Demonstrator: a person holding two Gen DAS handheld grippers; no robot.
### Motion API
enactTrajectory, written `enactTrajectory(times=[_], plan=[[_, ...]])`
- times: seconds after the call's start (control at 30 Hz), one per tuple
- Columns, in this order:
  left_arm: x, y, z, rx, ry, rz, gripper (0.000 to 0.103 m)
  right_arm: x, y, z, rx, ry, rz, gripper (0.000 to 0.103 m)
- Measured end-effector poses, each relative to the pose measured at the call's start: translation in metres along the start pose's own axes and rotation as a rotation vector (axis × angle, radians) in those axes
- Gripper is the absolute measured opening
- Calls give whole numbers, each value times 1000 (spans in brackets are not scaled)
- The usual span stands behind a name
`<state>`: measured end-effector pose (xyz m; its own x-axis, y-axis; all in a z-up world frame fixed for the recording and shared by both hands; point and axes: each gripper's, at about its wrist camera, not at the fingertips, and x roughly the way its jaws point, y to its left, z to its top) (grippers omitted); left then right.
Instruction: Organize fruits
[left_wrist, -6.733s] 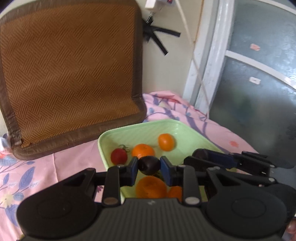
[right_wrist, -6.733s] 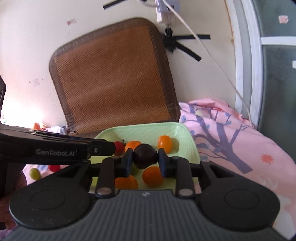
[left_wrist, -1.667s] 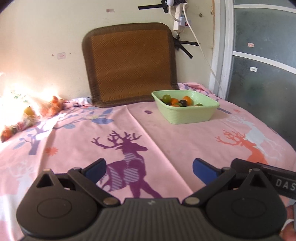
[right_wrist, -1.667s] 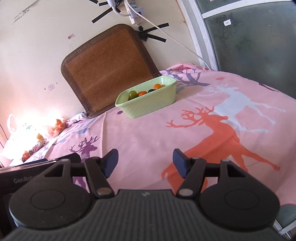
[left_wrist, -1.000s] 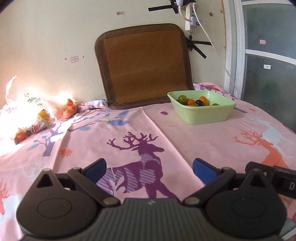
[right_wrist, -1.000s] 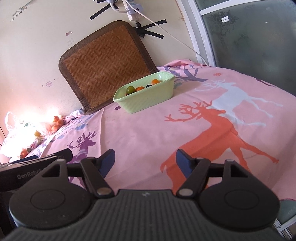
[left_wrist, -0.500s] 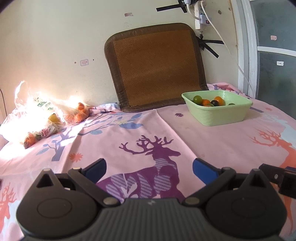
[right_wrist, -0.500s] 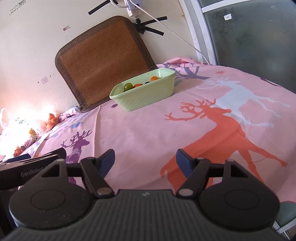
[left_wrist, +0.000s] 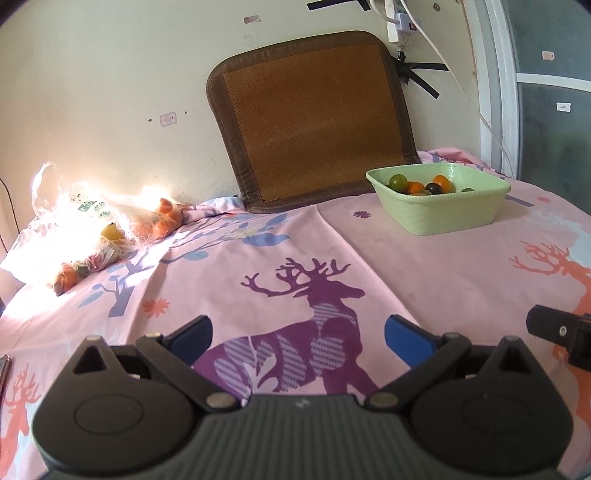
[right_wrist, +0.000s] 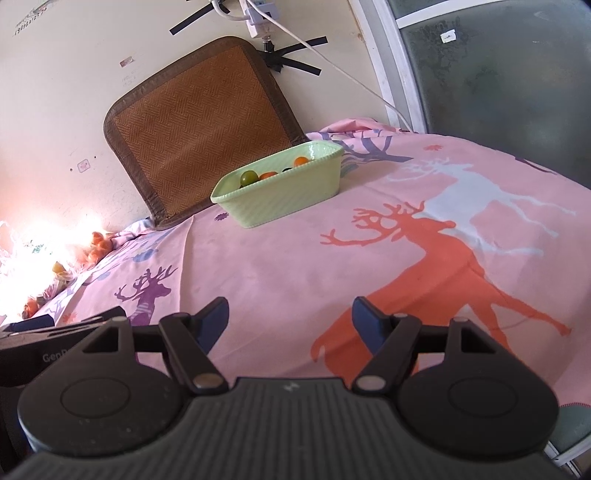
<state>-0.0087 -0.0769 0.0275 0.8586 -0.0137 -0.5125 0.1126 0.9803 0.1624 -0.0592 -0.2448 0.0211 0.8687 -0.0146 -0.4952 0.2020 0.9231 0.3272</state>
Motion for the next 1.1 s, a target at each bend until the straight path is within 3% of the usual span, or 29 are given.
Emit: enactTrajectory(times=[0.87, 1.1], plan=[[8, 4, 5, -3, 28, -12, 103, 5, 0, 2, 3, -41, -10, 76], [12, 0, 6, -5, 74, -36, 103, 4, -1, 2, -1, -54, -13, 76]])
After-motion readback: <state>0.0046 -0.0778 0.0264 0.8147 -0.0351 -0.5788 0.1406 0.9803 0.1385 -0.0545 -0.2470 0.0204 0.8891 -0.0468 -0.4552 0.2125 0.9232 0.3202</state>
